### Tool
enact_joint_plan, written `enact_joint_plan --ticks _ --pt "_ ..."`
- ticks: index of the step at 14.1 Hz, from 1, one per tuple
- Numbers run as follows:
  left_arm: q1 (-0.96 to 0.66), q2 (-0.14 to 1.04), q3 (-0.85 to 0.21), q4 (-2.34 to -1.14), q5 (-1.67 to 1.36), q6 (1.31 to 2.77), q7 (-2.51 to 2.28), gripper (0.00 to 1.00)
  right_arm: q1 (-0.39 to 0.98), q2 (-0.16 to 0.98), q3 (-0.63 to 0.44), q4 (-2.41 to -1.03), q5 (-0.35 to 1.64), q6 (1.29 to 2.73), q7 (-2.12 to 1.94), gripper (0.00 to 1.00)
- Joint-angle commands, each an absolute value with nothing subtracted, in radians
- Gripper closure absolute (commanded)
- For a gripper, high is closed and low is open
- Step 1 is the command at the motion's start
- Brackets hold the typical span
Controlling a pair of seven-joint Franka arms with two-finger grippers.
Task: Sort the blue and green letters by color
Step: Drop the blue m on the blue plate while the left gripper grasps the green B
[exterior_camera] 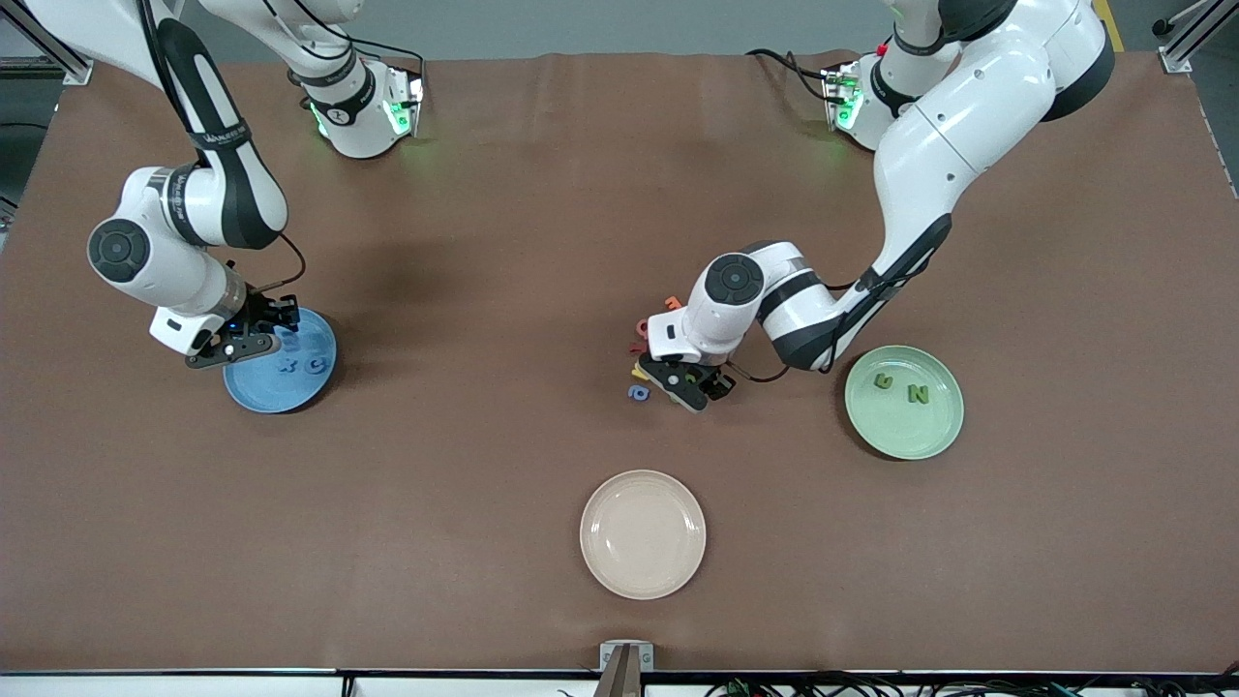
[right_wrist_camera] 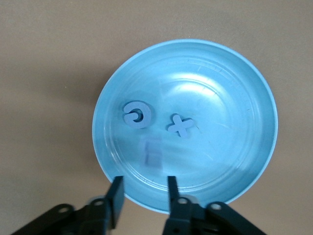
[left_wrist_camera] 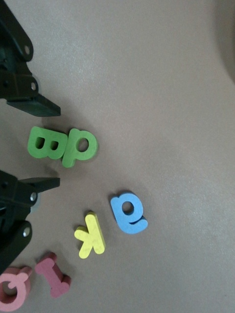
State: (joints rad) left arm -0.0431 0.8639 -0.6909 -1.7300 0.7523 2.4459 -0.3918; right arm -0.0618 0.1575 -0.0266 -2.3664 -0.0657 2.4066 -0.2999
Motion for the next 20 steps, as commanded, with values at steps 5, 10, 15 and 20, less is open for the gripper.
enact_joint_plan --ticks 5,10,15,20 --pt "-0.052 0.876 -0.677 -1.72 0.769 2.451 -0.397 0.69 -0.068 0.152 -0.002 -2.364 -0.068 2.418 -0.224 0.0" --pt "-0.041 0.868 -0.67 -1.721 0.77 2.447 -0.396 0.85 0.208 0.188 -0.003 -2.283 -0.067 2.405 0.286 0.0" --pt "0.001 0.824 -0.681 -1.753 0.756 2.428 -0.385 0.86 0.454 0.351 -0.002 -2.048 -0.02 2.345 0.619 0.0" --pt "0.216 0.827 -0.885 -1.773 0.755 2.271 -0.344 0.86 0.612 0.584 -0.003 -1.726 0.066 2.333 0.783 0.0"
